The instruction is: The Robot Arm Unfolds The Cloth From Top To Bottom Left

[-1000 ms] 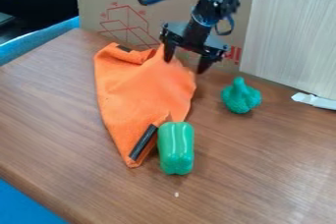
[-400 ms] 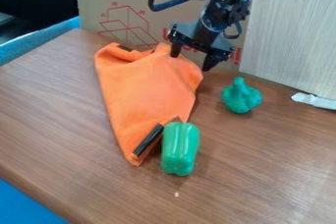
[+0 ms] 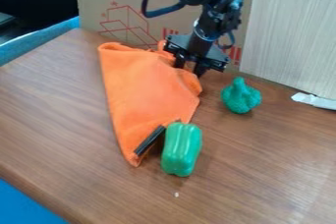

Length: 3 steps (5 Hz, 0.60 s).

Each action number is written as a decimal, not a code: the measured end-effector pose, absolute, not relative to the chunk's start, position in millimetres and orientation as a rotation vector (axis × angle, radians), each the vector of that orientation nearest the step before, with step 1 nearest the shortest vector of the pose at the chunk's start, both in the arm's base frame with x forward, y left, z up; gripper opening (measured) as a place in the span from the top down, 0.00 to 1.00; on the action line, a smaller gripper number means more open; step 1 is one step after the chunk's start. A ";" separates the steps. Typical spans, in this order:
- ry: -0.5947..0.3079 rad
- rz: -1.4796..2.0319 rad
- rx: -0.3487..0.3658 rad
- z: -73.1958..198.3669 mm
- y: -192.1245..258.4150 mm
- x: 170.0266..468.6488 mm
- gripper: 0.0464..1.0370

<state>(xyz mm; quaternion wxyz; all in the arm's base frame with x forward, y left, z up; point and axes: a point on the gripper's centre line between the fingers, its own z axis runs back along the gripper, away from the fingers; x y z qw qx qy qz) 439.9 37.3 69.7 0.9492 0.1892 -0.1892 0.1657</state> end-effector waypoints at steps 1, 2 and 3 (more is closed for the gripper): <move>-0.389 0.325 0.363 76.4 46.0 430.5 0.85; -0.418 0.319 0.319 88.3 61.8 425.5 0.97; -0.452 0.318 0.235 111.6 69.3 421.6 0.99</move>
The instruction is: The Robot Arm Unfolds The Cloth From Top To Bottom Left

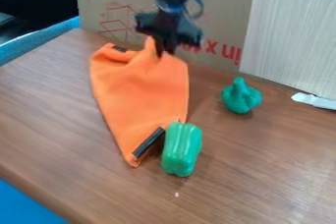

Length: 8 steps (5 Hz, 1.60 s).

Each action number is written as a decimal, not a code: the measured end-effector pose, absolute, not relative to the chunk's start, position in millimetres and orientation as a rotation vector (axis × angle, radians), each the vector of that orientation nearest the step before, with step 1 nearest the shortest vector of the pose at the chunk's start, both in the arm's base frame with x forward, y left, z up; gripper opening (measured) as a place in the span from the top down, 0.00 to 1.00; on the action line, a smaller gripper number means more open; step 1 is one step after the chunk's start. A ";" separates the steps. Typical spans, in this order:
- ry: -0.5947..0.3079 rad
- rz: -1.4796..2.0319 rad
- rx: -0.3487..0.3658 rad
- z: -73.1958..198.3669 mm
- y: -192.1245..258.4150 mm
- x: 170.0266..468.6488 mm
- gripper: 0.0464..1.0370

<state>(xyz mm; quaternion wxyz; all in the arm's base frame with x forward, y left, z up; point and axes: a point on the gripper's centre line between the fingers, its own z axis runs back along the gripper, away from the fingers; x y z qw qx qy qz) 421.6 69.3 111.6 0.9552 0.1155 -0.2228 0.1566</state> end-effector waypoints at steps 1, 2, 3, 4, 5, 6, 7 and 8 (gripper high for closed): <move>-0.502 0.355 0.099 144.3 105.3 407.4 0.99; -0.475 0.343 0.026 145.7 137.2 390.7 0.99; -0.475 0.369 -0.011 155.0 192.1 364.7 0.99; -0.444 0.349 -0.016 159.0 214.8 352.0 0.99; -0.390 0.341 0.018 152.3 247.9 320.8 0.99; -0.314 0.329 0.047 137.8 263.4 293.6 0.99; -0.246 0.267 0.119 115.8 271.3 275.1 0.97; -0.200 0.176 0.208 91.0 277.1 260.1 0.83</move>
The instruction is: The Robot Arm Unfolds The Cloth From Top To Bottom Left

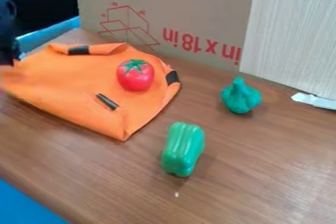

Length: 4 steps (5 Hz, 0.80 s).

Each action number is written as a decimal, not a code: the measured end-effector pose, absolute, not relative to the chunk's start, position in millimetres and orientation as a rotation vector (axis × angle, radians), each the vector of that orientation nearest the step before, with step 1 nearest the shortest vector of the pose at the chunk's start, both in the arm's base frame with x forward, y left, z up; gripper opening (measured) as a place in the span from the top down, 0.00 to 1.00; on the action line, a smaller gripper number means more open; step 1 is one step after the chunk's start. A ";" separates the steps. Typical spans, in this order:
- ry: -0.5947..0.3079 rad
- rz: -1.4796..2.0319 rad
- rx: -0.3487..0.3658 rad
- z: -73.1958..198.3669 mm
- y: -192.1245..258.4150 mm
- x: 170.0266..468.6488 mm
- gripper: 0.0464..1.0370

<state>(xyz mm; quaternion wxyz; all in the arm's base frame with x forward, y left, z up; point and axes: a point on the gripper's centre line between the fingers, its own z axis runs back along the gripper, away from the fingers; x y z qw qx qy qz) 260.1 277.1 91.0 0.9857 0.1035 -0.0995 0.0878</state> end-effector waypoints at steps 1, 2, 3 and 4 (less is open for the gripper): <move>-0.147 0.141 0.325 85.3 282.3 256.8 0.57; -0.129 0.118 0.343 90.1 274.8 266.2 0.29; -0.132 0.145 0.336 110.3 277.6 274.1 0.05; -0.157 0.153 0.293 143.9 277.8 285.6 0.04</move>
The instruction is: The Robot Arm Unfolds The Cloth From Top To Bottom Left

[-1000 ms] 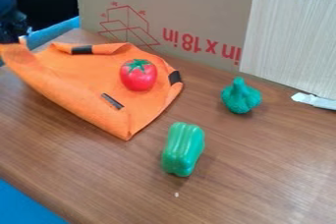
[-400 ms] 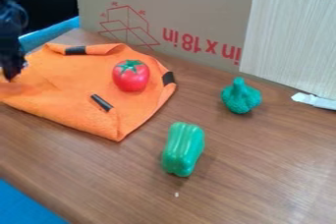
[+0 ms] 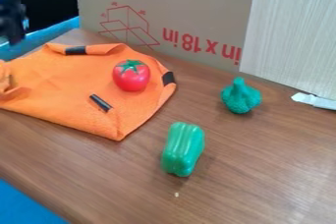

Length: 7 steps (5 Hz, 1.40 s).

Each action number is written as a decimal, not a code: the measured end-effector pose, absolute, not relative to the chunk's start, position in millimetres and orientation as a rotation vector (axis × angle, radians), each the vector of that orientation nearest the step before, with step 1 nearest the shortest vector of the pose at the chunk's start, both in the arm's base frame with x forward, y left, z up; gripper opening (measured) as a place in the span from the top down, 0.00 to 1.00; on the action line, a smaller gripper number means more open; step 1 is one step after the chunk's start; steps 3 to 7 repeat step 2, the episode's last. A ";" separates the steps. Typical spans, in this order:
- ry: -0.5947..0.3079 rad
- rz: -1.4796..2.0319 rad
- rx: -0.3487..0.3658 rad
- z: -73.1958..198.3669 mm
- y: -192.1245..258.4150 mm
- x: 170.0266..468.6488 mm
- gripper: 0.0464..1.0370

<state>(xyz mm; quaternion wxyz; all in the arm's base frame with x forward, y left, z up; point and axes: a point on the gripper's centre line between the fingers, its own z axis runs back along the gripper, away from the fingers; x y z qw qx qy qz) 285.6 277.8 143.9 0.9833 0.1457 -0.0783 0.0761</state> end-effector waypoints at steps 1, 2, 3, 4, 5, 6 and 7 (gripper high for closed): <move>-0.188 0.160 0.222 155.9 281.5 292.9 0.04; -0.234 0.150 0.194 195.3 300.8 292.2 0.04; -0.234 0.150 0.194 195.3 300.8 292.2 0.04; -0.234 0.150 0.194 195.3 300.8 292.2 0.04; -0.234 0.150 0.194 195.3 300.8 292.2 0.04; -0.234 0.150 0.194 195.3 300.8 292.2 0.04; -0.234 0.150 0.194 195.3 300.8 292.2 0.04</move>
